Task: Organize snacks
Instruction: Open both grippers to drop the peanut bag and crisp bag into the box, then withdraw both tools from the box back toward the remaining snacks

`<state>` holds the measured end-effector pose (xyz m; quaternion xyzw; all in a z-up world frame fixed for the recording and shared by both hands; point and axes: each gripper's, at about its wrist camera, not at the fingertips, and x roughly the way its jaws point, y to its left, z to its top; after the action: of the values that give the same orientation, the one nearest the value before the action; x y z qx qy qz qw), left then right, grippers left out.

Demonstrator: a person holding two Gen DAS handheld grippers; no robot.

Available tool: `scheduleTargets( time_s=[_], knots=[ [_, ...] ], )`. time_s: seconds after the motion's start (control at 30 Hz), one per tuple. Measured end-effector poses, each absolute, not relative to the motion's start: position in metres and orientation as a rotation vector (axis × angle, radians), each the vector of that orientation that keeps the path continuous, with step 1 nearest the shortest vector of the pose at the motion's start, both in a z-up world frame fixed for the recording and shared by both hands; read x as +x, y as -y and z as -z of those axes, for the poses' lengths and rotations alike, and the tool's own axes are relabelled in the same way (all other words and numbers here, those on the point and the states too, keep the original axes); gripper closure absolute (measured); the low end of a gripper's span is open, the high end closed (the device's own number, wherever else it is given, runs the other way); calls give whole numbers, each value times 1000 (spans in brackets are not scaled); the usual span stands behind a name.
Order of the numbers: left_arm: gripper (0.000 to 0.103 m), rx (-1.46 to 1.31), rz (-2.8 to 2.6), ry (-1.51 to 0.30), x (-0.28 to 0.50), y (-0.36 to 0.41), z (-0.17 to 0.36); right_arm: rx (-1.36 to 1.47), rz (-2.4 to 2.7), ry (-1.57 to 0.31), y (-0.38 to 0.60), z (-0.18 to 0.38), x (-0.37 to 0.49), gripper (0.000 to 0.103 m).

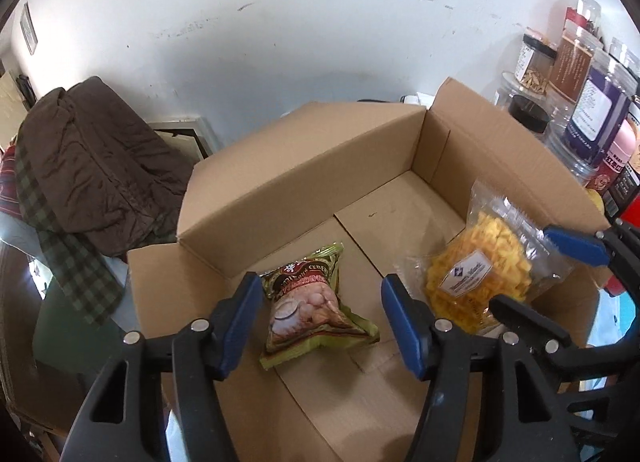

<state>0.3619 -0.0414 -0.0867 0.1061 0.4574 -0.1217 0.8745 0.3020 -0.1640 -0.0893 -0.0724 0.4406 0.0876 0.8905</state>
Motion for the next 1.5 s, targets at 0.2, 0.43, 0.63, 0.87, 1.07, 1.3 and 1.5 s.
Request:
scheduleTargets(
  time_s=[0.2, 0.43, 0.63, 0.87, 1.07, 1.3, 1.5],
  knots=[
    [41, 188, 270, -922, 346, 37, 63, -159, -165, -858, 165, 61, 290, 35],
    [41, 166, 284, -826, 316, 36, 20, -165, -143, -778, 163, 20, 263, 35],
    [41, 154, 308, -750, 284, 30, -17, -182, -110, -699, 160, -15, 233, 34],
    [41, 147, 343, -654, 241, 26, -54, -185, -81, -591, 157, -55, 188, 30],
    [41, 146, 394, -584, 199, 24, -75, -174, -57, -523, 157, -76, 149, 24],
    [41, 134, 450, -534, 153, 20, -82, -163, -30, -469, 156, -83, 98, 17],
    [41, 131, 504, -529, 115, 18, -73, -170, -6, -456, 153, -76, 60, 17]
  ],
)
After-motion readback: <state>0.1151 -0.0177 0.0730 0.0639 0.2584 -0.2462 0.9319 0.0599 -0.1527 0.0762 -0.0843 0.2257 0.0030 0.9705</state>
